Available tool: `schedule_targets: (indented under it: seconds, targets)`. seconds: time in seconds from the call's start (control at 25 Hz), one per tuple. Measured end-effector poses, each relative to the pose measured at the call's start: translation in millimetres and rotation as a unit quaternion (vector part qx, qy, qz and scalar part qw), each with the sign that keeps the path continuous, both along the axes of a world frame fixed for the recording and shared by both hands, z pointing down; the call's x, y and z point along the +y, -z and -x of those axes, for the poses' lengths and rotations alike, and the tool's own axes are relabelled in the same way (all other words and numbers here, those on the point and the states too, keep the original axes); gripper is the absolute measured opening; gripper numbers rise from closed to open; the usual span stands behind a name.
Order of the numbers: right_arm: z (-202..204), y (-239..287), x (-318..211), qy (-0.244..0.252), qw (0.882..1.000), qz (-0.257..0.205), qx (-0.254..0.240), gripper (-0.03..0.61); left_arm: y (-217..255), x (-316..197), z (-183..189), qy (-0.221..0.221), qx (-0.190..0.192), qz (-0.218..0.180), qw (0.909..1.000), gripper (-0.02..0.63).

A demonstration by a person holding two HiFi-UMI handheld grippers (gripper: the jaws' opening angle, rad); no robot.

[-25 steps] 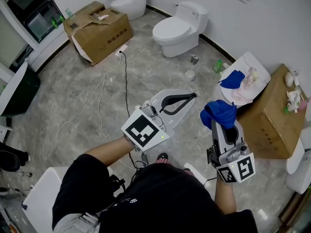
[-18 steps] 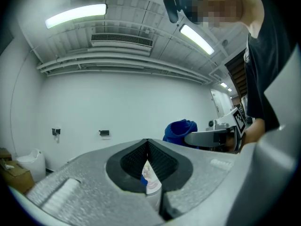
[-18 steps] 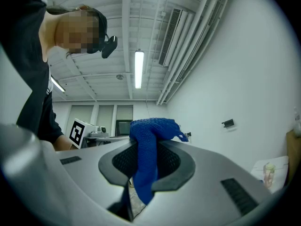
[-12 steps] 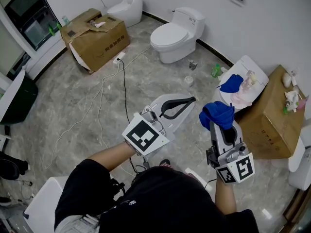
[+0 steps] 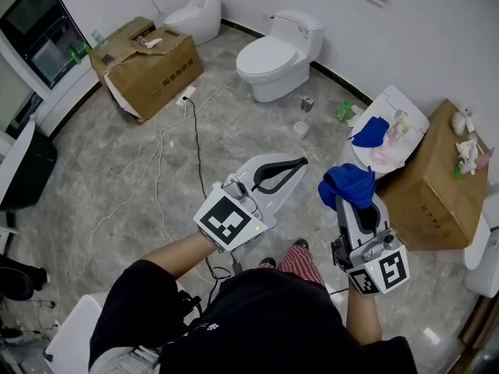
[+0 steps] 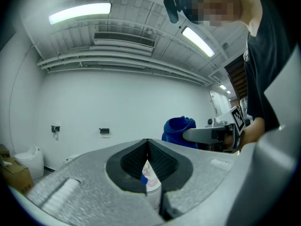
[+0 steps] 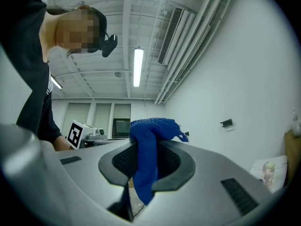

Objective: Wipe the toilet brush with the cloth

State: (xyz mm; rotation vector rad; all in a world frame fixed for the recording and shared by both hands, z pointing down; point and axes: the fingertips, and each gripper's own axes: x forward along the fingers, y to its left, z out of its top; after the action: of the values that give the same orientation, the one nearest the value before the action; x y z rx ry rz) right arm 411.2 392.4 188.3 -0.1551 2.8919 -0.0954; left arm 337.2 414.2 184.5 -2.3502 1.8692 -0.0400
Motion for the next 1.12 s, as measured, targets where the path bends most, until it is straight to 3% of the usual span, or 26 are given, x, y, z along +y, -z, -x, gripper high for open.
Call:
schedule_targets:
  seconds: [1.12]
  targets:
    - [86,-6,-123,0.039,0.999,0.013,0.0,0.078,-10,-99,87,0.062,0.012,0.016,0.9979,-0.008]
